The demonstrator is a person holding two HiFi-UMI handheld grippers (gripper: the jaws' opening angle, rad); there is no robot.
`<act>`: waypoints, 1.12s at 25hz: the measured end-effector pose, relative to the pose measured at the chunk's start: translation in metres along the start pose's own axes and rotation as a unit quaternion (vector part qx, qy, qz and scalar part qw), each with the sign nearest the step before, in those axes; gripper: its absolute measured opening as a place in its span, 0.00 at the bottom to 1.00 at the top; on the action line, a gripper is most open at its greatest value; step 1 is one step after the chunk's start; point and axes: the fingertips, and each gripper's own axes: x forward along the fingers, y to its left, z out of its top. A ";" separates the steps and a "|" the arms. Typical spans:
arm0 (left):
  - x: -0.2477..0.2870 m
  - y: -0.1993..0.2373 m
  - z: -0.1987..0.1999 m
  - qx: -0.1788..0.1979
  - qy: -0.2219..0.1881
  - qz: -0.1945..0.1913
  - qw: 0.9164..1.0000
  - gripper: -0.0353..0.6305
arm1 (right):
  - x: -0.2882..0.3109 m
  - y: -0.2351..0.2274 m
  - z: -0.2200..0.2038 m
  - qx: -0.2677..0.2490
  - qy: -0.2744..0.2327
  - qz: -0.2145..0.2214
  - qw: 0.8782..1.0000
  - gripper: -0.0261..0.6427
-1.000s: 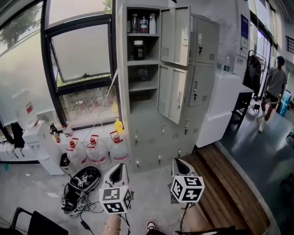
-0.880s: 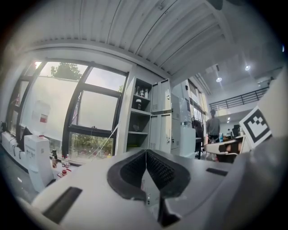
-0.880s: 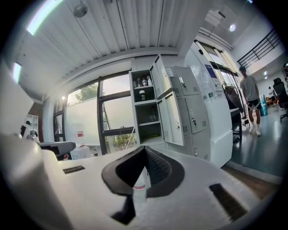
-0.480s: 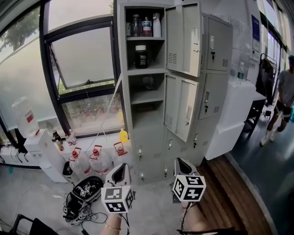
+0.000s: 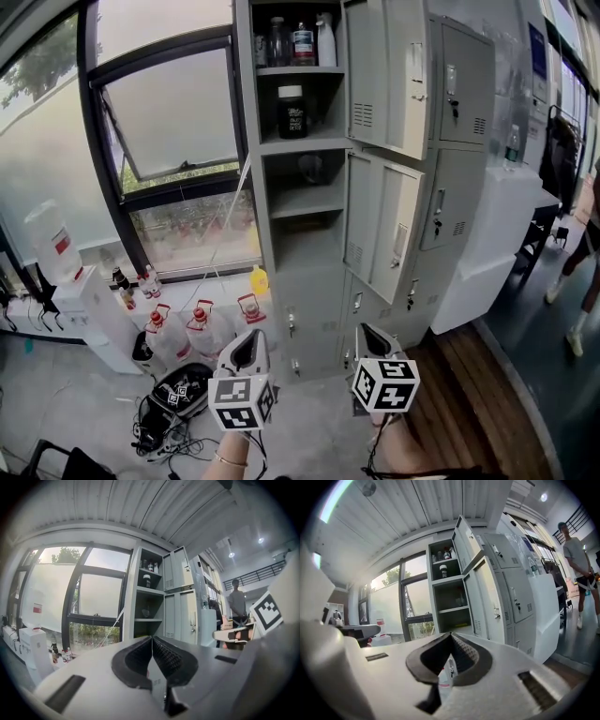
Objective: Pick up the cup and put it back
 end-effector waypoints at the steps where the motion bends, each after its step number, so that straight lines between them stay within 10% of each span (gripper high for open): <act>1: 0.006 0.002 0.000 -0.001 0.001 0.001 1.000 0.07 | 0.006 -0.001 0.000 -0.001 0.001 0.000 1.000 0.03; 28: 0.255 0.110 0.055 -0.027 -0.047 -0.054 0.997 0.07 | 0.245 -0.011 0.083 -0.049 -0.034 -0.057 0.997 0.03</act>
